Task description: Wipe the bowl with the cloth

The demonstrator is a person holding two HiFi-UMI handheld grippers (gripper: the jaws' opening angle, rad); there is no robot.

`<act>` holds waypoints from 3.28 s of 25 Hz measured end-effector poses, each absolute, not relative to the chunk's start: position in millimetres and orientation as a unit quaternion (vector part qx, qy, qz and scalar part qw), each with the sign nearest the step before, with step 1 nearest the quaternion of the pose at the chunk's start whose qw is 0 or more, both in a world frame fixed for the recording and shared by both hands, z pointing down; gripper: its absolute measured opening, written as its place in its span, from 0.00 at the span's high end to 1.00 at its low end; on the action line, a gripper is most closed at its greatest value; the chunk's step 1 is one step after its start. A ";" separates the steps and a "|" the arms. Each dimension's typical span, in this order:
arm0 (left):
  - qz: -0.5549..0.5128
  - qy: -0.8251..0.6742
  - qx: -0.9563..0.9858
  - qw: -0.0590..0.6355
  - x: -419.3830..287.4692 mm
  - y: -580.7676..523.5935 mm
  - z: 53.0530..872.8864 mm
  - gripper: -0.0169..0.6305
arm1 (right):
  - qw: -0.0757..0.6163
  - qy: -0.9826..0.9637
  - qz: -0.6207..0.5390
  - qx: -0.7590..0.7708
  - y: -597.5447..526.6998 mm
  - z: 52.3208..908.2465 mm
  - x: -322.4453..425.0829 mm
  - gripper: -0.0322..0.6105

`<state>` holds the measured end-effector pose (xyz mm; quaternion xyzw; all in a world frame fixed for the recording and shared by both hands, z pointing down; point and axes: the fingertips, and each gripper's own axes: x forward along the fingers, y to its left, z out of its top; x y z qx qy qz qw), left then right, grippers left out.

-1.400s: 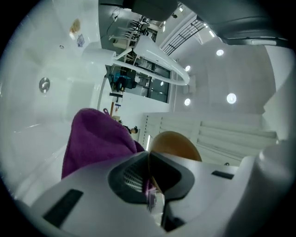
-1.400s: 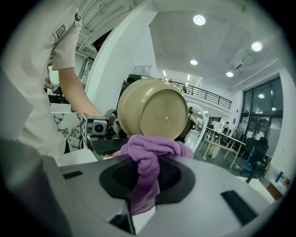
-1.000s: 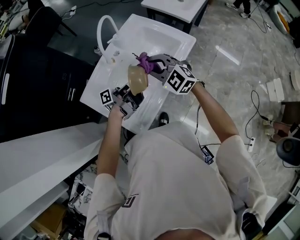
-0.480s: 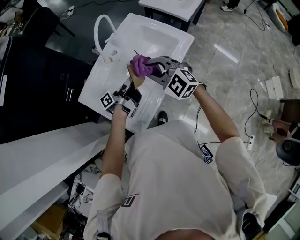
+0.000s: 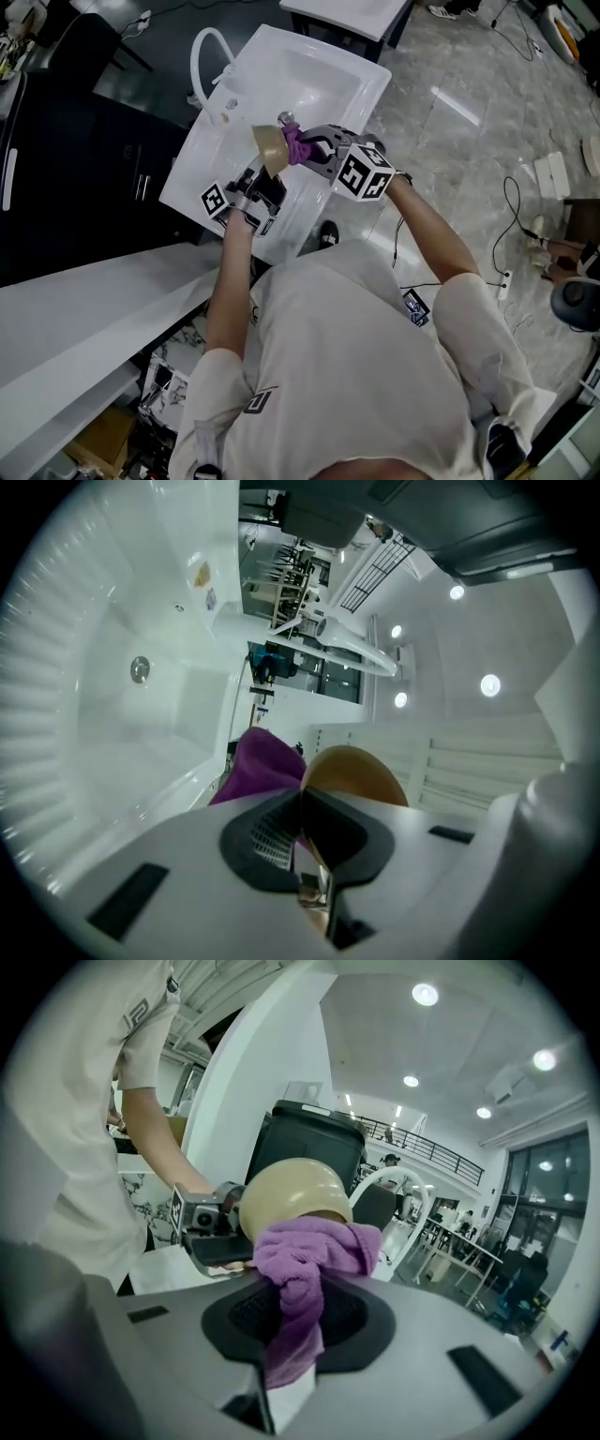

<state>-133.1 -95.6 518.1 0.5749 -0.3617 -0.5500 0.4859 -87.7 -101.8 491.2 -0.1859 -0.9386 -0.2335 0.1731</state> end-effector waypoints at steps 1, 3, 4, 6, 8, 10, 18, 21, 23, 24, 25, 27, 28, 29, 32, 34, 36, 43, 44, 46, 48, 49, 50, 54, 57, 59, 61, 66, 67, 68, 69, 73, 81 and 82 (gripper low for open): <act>-0.543 -0.361 0.579 0.490 -128.7 -94.4 518.8 0.95 | 0.177 -0.937 -0.238 -0.185 -104.8 492.2 -89.2 0.84; -0.528 -0.366 0.584 0.496 -121.7 -91.4 523.1 0.95 | 0.181 -0.936 -0.243 -0.181 -110.8 490.4 -91.4 0.84; -0.522 -0.372 0.583 0.498 -120.6 -89.5 527.2 0.95 | 0.179 -0.937 -0.244 -0.177 -113.6 487.6 -92.4 0.84; -0.517 -0.388 0.576 0.501 -123.9 -86.2 537.5 0.95 | 0.173 -0.939 -0.244 -0.171 -117.5 481.0 -93.5 0.84; -0.521 -0.401 0.564 0.500 -129.6 -83.9 544.6 0.95 | 0.170 -0.938 -0.247 -0.172 -115.4 478.5 -91.4 0.84; -0.526 -0.410 0.555 0.497 -135.7 -83.2 546.9 0.95 | 0.171 -0.935 -0.249 -0.183 -106.7 481.4 -87.5 0.84; -0.506 -0.402 0.586 0.488 -135.4 -90.0 524.9 0.95 | 0.196 -0.935 -0.223 -0.195 -94.5 509.2 -87.2 0.84; -0.490 -0.393 0.607 0.486 -127.3 -86.5 518.4 0.95 | 0.196 -0.942 -0.197 -0.189 -100.3 509.6 -89.5 0.84; -0.469 -0.383 0.629 0.488 -117.8 -84.3 513.6 0.95 | 0.199 -0.942 -0.197 -0.184 -105.6 510.0 -93.0 0.84; -0.455 -0.380 0.640 0.489 -112.6 -83.6 511.8 0.95 | 0.200 -0.942 -0.200 -0.183 -107.9 509.6 -94.8 0.84; -0.441 -0.379 0.648 0.491 -108.4 -83.1 510.7 0.95 | 0.200 -0.941 -0.203 -0.184 -109.6 508.3 -96.2 0.84; -0.421 -0.377 0.662 0.493 -104.2 -80.6 510.0 0.95 | 0.197 -0.939 -0.212 -0.187 -110.8 504.4 -98.1 0.84; -0.412 -0.374 0.668 0.494 -102.9 -78.4 510.2 0.95 | 0.195 -0.937 -0.218 -0.190 -110.6 502.1 -99.0 0.84; -0.403 -0.370 0.675 0.495 -101.5 -76.0 510.6 0.95 | 0.194 -0.935 -0.225 -0.193 -110.0 499.7 -99.6 0.84; -0.378 -0.365 0.690 0.497 -99.2 -69.2 513.8 0.95 | 0.194 -0.926 -0.254 -0.203 -107.8 495.9 -99.2 0.84; -0.351 -0.371 0.699 0.501 -97.3 -65.3 520.7 0.95 | 0.193 -0.922 -0.267 -0.204 -107.8 493.9 -98.7 0.84; -0.296 -0.391 0.707 0.510 -93.0 -62.6 535.5 0.95 | 0.188 -0.924 -0.263 -0.205 -107.5 488.7 -98.4 0.84; -0.169 -0.526 0.673 0.492 -116.6 -53.4 589.0 0.95 | 0.199 -0.922 -0.233 -0.236 -91.2 500.4 -92.1 0.84; -0.165 -0.546 0.659 0.491 -125.1 -50.1 596.2 0.95 | 0.201 -0.923 -0.221 -0.243 -88.2 504.7 -88.6 0.84; -0.160 -0.583 0.625 0.494 -143.6 -41.0 610.9 0.95 | 0.205 -0.923 -0.201 -0.258 -81.1 511.9 -81.0 0.84; -0.137 -0.618 0.588 0.503 -160.0 -31.1 627.8 0.95 | 0.210 -0.924 -0.184 -0.261 -77.7 518.6 -74.9 0.84; -0.112 -0.634 0.572 0.508 -166.9 -26.2 637.1 0.95 | 0.215 -0.925 -0.177 -0.257 -78.3 522.9 -73.7 0.84; -0.080 -0.649 0.557 0.512 -172.9 -21.3 646.7 0.95 | 0.221 -0.927 -0.171 -0.249 -79.9 528.0 -73.5 0.84; 0.020 -0.671 0.518 0.530 -182.6 -7.9 675.7 0.95 | 0.248 -0.934 -0.142 -0.216 -85.4 548.3 -76.2 0.84; 0.065 -0.676 0.497 0.541 -185.6 -3.8 690.2 0.94 | 0.262 -0.938 -0.110 -0.199 -87.7 559.3 -80.1 0.84; 0.084 -0.677 0.484 0.547 -186.8 -0.1 699.4 0.94 | 0.270 -0.940 -0.093 -0.188 -88.8 565.1 -82.7 0.84; 0.088 -0.679 0.473 0.554 -188.0 3.1 705.2 0.94 | 0.275 -0.942 -0.079 -0.176 -90.8 567.7 -86.2 0.84; 0.084 -0.685 0.472 0.548 -190.4 3.5 705.9 0.89 | 0.294 -0.943 -0.047 -0.147 -100.9 578.8 -93.6 0.84; 0.083 -0.688 0.477 0.541 -190.5 1.3 703.8 0.86 | 0.296 -0.944 -0.041 -0.141 -104.0 580.6 -93.4 0.84; 0.082 -0.692 0.481 0.532 -191.3 -1.3 701.2 0.85 | 0.298 -0.945 -0.035 -0.132 -107.5 581.9 -92.9 0.84; 0.081 -0.699 0.483 0.521 -193.6 -3.1 697.9 0.84 | 0.299 -0.946 -0.028 -0.122 -111.0 583.1 -92.8 0.84; 0.070 -0.751 0.468 0.460 -215.7 4.2 677.0 0.83 | 0.297 -0.952 0.014 -0.075 -121.6 589.4 -95.7 0.84; 0.095 -0.844 0.469 0.243 -210.4 19.4 589.1 0.86 | 0.267 -0.961 0.061 -0.037 -132.1 597.9 -98.5 0.83; 0.120 -0.841 0.475 0.229 -204.1 20.4 586.3 0.90 | 0.268 -0.961 0.062 -0.038 -131.2 598.7 -99.4 0.83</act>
